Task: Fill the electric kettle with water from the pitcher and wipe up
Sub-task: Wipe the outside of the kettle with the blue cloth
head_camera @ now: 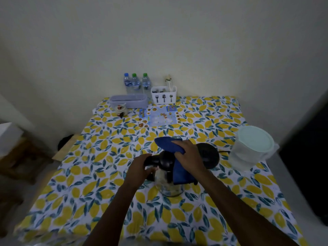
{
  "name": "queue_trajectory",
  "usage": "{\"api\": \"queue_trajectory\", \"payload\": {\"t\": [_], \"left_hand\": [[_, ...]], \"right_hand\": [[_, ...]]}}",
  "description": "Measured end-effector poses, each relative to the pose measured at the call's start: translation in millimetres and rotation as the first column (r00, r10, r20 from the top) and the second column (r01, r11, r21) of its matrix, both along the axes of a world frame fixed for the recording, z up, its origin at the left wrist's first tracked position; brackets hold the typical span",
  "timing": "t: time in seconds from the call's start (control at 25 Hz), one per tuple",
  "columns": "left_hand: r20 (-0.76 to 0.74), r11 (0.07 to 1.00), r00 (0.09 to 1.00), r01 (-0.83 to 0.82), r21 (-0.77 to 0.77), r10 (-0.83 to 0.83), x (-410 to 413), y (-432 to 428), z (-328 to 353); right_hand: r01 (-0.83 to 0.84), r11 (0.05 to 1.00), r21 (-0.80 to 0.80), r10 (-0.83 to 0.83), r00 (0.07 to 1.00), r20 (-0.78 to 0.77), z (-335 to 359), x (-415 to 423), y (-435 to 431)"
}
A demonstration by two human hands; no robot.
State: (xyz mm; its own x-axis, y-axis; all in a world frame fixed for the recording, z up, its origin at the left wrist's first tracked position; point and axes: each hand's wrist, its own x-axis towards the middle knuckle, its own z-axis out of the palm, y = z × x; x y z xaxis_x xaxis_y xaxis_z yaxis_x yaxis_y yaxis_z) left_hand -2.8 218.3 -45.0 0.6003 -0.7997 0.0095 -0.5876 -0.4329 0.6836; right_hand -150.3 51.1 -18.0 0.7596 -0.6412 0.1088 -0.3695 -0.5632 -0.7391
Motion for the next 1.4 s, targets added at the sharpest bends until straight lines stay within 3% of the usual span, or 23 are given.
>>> {"api": "queue_trajectory", "payload": {"t": [0.12, 0.2, 0.32, 0.52, 0.64, 0.72, 0.8, 0.88, 1.0, 1.16, 1.4], "left_hand": [[-0.066, 0.998, 0.996, -0.056, -0.001, 0.055, 11, -1, 1], [-0.084, 0.998, 0.995, -0.054, -0.017, 0.052, 14, -2, 2], [-0.118, 0.998, 0.992, -0.053, -0.038, 0.049, 17, -1, 2], [-0.102, 0.998, 0.994, -0.034, -0.054, 0.028, 20, -1, 1], [-0.090, 0.999, 0.996, 0.020, 0.046, -0.016, 23, -3, 7], [-0.059, 0.991, 0.997, 0.066, 0.119, -0.059, 19, -7, 10], [-0.055, 0.980, 0.987, 0.156, 0.125, -0.151, 7, -15, 14], [-0.032, 0.974, 0.976, 0.218, 0.063, -0.216, -9, -22, 14], [-0.011, 0.987, 0.988, 0.154, -0.041, -0.154, -17, -27, 9], [-0.024, 0.993, 0.993, 0.118, -0.025, -0.118, -13, -27, 4], [-0.050, 0.995, 0.996, 0.075, -0.064, -0.079, -13, -28, 0]], "right_hand": [[-0.111, 0.983, -0.149, 0.065, 0.956, -0.285, 3, 29, 15], [-0.146, 0.948, -0.282, 0.038, 0.934, -0.356, 2, 30, 21], [-0.189, 0.875, -0.446, 0.028, 0.939, -0.344, -7, 11, 37], [-0.162, 0.814, -0.558, 0.087, 0.984, -0.158, -33, -26, 64], [-0.033, 0.910, -0.414, 0.022, 0.999, -0.030, -28, -15, 50], [0.075, 0.978, -0.197, -0.080, 0.997, -0.014, -24, -3, 27], [0.108, 0.994, 0.034, -0.103, 0.985, -0.138, -16, 10, -7], [0.045, 0.984, 0.170, 0.015, 0.942, -0.336, -10, 22, -37], [0.060, 0.919, 0.389, 0.117, 0.902, -0.416, -16, 28, -56], [0.153, 0.735, 0.660, 0.057, 0.957, -0.286, -35, 4, -62], [0.165, 0.606, 0.778, -0.108, 0.986, -0.125, -64, -26, -48]]}}
